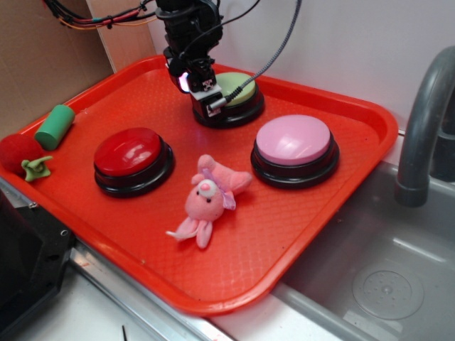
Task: Push the green button.
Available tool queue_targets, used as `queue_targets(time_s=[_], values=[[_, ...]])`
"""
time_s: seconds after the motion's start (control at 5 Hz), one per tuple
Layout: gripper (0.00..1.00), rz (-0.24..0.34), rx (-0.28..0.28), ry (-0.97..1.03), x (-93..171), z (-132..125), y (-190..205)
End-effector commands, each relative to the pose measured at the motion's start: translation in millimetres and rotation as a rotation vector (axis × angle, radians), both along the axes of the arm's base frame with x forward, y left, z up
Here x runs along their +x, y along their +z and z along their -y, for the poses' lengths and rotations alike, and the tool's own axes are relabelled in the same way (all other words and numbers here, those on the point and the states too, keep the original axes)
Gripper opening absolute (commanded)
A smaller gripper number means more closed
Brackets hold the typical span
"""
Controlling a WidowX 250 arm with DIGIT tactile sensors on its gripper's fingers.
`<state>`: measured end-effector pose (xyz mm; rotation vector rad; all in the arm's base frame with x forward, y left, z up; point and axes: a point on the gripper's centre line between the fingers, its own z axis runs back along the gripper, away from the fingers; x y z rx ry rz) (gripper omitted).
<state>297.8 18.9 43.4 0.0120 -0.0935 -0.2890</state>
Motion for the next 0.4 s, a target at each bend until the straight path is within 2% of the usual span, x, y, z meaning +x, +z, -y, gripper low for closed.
queue_targets(time_s=[0.0,0.2], values=[[1.0,0.072,0.015,0.009,16,1,18],[1.0,0.143,0.027,0.011,15,3,43]])
